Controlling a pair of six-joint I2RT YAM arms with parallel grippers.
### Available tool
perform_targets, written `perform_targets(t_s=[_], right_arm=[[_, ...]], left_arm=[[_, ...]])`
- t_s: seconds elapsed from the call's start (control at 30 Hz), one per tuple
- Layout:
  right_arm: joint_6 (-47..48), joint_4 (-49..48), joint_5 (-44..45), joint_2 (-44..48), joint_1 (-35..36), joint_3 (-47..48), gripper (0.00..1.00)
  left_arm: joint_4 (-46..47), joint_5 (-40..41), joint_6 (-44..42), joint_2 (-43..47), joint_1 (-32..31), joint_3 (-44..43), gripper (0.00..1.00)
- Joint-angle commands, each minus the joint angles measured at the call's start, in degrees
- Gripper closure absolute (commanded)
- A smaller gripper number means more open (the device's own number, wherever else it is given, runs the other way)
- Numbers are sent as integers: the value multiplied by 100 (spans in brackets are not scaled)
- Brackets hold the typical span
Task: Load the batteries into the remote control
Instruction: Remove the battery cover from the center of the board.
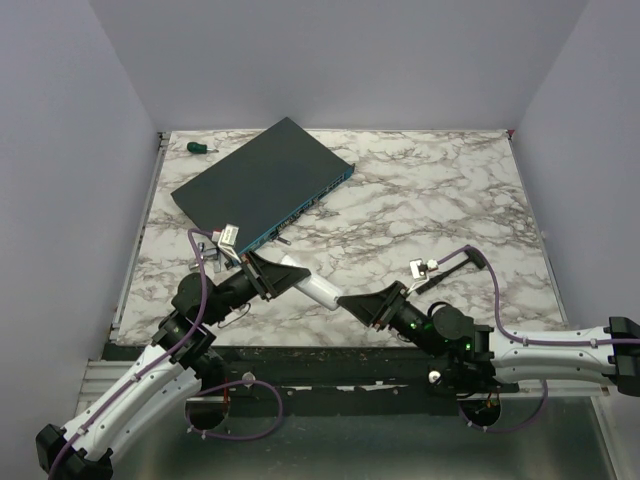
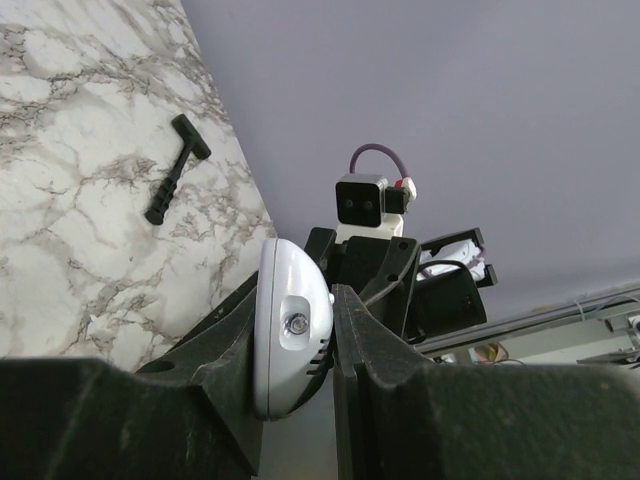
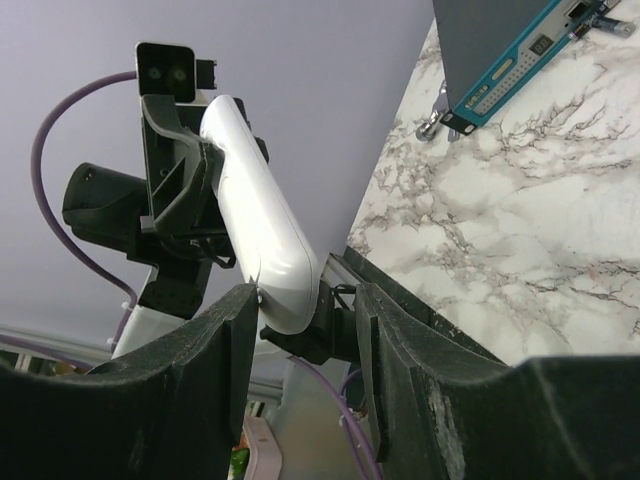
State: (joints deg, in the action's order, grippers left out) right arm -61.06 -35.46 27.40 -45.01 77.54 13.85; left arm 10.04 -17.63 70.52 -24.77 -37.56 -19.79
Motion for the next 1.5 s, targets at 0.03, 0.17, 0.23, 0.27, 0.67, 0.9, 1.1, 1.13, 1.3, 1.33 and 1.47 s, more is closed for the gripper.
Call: perform_targets(t_s=[0.03,0.17,0.23,0.27,0.67,0.9,1.1,1.13,1.3,1.33,1.47], right_arm=[[-8,-206,246,-41,2,-64,50],[-22,-207,270,-24,-2,-84,50],[-33,-205,271,-25,0,-101,50],[-38,-207,273,-21,1,-110,50],[-5,-332,267,-251,3,-31,50],[32,-448,232,-322,5,-14,50],[62,-590,260,-244,2,-90,49],[66,-621,267,-224,6,-105,49],[135,-689,289,-198,6,-104,41],[154,-690,289,-201,7,-95,39],[183,-699,277,-213,7,-62,35]], left_arm=[[269,-182,49,31,14,58,100],[270,-194,49,26,13,71,100],[261,-181,49,19,11,66,100],[270,-184,49,24,13,65,100],[419,-216,128,-89,13,75,100],[393,-197,129,-53,19,104,100],[400,-197,129,-63,19,116,100],[406,-198,129,-70,13,116,100],[437,-208,137,-87,19,125,100],[437,-202,137,-88,12,127,100],[437,-202,137,-74,12,144,100]])
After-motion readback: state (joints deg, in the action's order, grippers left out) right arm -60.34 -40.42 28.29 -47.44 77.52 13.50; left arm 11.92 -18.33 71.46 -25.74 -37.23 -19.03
